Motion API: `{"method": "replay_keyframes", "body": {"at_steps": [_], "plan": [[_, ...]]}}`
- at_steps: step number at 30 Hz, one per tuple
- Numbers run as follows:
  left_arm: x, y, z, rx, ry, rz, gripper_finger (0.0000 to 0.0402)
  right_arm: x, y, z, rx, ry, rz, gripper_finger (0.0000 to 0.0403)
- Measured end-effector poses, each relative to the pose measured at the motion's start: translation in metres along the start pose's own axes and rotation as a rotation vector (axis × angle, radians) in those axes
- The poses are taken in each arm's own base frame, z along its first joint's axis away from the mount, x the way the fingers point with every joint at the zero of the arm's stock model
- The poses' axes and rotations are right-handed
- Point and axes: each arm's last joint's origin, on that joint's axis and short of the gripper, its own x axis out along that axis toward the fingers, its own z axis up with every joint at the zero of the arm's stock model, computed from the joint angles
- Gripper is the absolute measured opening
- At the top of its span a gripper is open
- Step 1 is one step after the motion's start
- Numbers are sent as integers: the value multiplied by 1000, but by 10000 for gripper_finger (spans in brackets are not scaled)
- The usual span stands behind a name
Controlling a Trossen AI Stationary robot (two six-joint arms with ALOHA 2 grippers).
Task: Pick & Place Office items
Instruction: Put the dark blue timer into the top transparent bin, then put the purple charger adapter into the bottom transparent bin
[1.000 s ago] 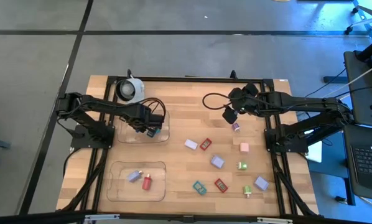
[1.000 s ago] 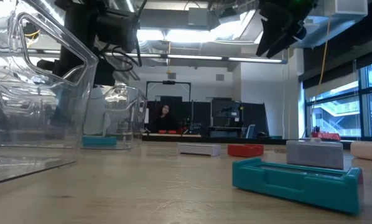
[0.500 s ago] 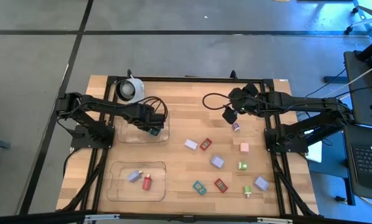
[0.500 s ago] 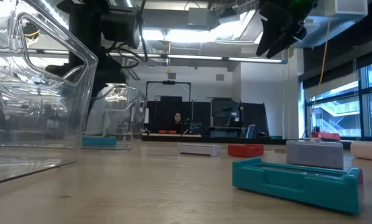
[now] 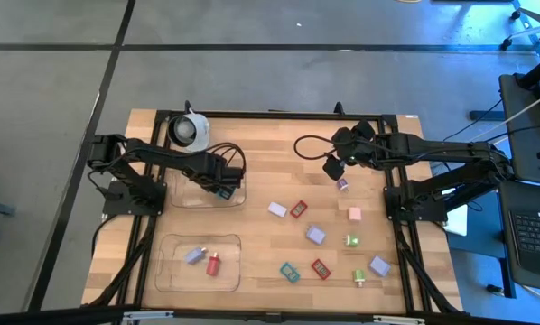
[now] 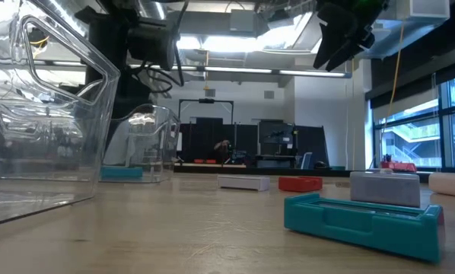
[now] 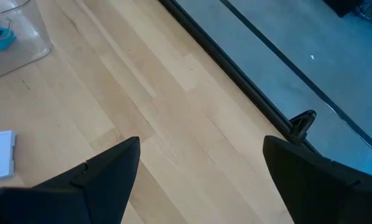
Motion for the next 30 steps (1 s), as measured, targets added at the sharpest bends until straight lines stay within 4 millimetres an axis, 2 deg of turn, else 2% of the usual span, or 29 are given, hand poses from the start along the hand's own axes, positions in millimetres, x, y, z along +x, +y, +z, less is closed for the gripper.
{"method": "replay_keyframes", "body": {"at_steps": [6,16,20,24,30], "plan": [[0,0,0,-4,-4,1,84,0,0,0,-1,0,0,343],[-1,1,0,41,51,-18,166,0,0,0,-26,0,0,343],[-17,2,6,73,58,-13,193,0,0,0,-25,1,-2,343],[-42,2,14,106,50,-10,208,3,-5,0,3,15,-18,343],[-81,0,29,132,-33,-44,212,14,-27,-6,160,168,-44,343]]}}
